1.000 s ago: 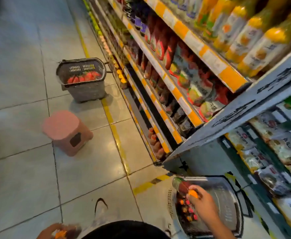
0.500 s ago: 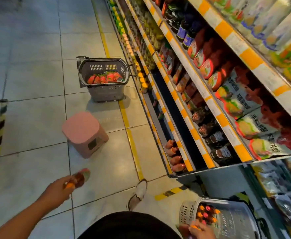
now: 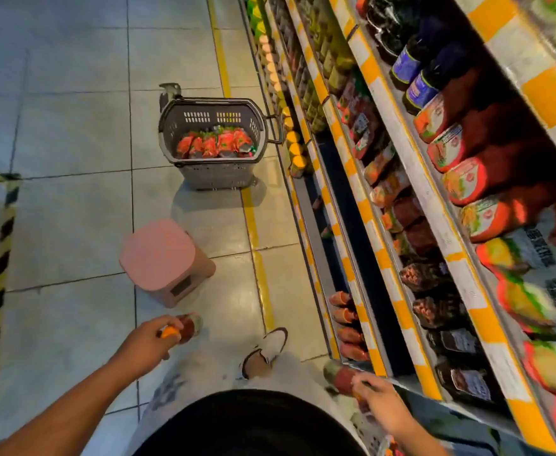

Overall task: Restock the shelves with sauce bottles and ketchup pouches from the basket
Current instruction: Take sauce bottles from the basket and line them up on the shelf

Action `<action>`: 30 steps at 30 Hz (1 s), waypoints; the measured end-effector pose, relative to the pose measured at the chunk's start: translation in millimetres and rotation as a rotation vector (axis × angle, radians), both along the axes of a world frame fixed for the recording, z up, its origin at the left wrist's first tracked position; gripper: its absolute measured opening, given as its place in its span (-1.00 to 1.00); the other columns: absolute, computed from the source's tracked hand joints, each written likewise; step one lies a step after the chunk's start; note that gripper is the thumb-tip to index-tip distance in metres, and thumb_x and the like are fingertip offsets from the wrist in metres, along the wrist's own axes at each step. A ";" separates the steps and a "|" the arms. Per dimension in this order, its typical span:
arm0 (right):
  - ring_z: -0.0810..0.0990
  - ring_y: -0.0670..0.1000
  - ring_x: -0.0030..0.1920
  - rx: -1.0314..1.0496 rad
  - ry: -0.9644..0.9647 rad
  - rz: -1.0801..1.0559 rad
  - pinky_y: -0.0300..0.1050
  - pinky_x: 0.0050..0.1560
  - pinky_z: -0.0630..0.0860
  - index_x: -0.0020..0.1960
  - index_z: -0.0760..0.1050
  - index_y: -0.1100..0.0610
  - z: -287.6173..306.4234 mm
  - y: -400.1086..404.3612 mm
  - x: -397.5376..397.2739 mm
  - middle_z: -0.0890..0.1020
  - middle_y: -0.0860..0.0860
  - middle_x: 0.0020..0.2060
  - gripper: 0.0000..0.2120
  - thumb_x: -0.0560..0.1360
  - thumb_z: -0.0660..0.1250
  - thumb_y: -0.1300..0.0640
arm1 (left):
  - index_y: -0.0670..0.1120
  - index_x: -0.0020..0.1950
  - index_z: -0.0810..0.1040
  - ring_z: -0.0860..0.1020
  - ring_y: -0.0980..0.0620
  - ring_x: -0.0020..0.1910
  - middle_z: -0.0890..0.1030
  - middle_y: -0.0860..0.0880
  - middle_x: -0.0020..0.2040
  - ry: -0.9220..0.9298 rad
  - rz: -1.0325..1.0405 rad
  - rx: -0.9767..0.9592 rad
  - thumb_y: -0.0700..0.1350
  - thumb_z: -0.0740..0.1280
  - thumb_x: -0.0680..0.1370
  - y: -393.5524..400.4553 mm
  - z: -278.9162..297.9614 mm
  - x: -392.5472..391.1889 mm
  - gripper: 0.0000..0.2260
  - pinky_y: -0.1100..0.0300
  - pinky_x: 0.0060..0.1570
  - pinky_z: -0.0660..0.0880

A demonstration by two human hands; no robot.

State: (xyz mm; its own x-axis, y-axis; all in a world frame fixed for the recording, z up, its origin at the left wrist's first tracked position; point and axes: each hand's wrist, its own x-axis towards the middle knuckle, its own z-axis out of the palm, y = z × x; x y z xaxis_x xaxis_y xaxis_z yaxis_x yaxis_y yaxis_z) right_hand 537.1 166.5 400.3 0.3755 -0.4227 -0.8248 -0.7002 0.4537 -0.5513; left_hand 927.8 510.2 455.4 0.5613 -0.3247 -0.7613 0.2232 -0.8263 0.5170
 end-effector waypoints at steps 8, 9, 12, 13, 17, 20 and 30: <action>0.51 0.13 -0.26 -0.090 0.158 0.043 0.00 -0.24 0.42 0.12 0.56 0.07 8.9 -76.4 166.7 0.59 0.23 -0.20 -0.86 0.65 0.28 0.25 | 0.19 0.02 0.61 0.59 0.14 -0.08 0.61 0.14 -0.03 0.055 -0.135 -0.069 -0.02 0.42 0.49 -135.8 -30.5 65.6 -0.85 0.18 -0.11 0.54; 0.50 0.12 -0.26 -0.086 0.150 -0.022 -0.03 -0.26 0.43 0.15 0.54 0.10 -3.9 -81.8 183.1 0.58 0.23 -0.21 -0.88 0.66 0.27 0.25 | 0.16 0.03 0.61 0.57 0.16 -0.08 0.61 0.15 -0.02 0.056 -0.174 -0.087 -0.09 0.41 0.54 -153.5 -45.7 75.6 -0.85 0.21 -0.13 0.49; 0.54 0.08 -0.28 -0.085 0.124 -0.250 -0.15 -0.33 0.48 0.08 0.57 0.01 -53.9 -86.7 221.6 0.61 0.16 -0.23 -0.85 0.65 0.29 0.23 | 0.20 0.02 0.55 0.62 0.01 -0.10 0.65 0.05 -0.05 0.059 -0.406 -0.105 -0.06 0.37 0.48 -199.6 -106.8 107.9 -0.82 0.02 -0.07 0.54; 0.55 0.08 -0.28 -0.091 0.103 -0.338 -0.17 -0.34 0.49 0.05 0.58 -0.02 -69.9 -86.9 232.6 0.61 0.15 -0.23 -0.84 0.64 0.30 0.22 | 0.20 0.04 0.55 0.63 -0.04 -0.09 0.67 0.03 -0.05 0.070 -0.509 -0.106 -0.05 0.35 0.47 -214.5 -132.4 118.0 -0.80 -0.04 -0.04 0.57; 0.60 0.10 -0.15 -0.061 0.072 -0.601 -0.07 -0.12 0.55 0.18 0.52 0.11 -140.0 -84.7 265.0 0.60 0.17 -0.16 -0.87 0.65 0.26 0.15 | 0.06 0.24 0.60 0.64 -0.13 0.02 0.67 -0.03 0.04 0.043 -0.812 -0.094 -0.06 0.28 0.53 -286.1 -213.1 149.7 -0.71 0.00 0.03 0.57; 0.66 0.07 -0.14 -0.056 0.117 -0.762 0.00 0.00 0.57 0.24 0.54 0.08 -193.5 -87.9 279.3 0.66 0.14 -0.12 -0.79 0.62 0.26 0.19 | 0.04 0.18 0.59 0.64 -0.17 -0.02 0.66 0.00 0.00 0.054 -0.886 -0.209 0.01 0.23 0.47 -329.0 -281.9 160.8 -0.68 -0.04 0.00 0.56; 0.56 0.04 -0.19 0.046 0.031 -1.040 -0.08 -0.04 0.60 0.09 0.43 0.08 -325.0 -123.2 267.7 0.50 0.10 -0.19 -0.92 0.64 0.32 0.12 | -0.07 0.20 0.61 0.53 0.04 -0.08 0.56 0.09 -0.03 0.062 -0.605 -0.384 -0.23 0.31 0.61 -428.4 -439.0 102.1 -0.80 0.31 -0.23 0.39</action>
State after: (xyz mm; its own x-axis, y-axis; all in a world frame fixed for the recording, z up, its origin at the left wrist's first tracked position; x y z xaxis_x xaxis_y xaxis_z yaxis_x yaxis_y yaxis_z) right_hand 804.9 43.3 75.3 -0.1775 -0.4934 -0.8515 0.0348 0.8616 -0.5064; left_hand 1029.9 81.8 16.3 0.1574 -0.8167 -0.5552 -0.1778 -0.5765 0.7975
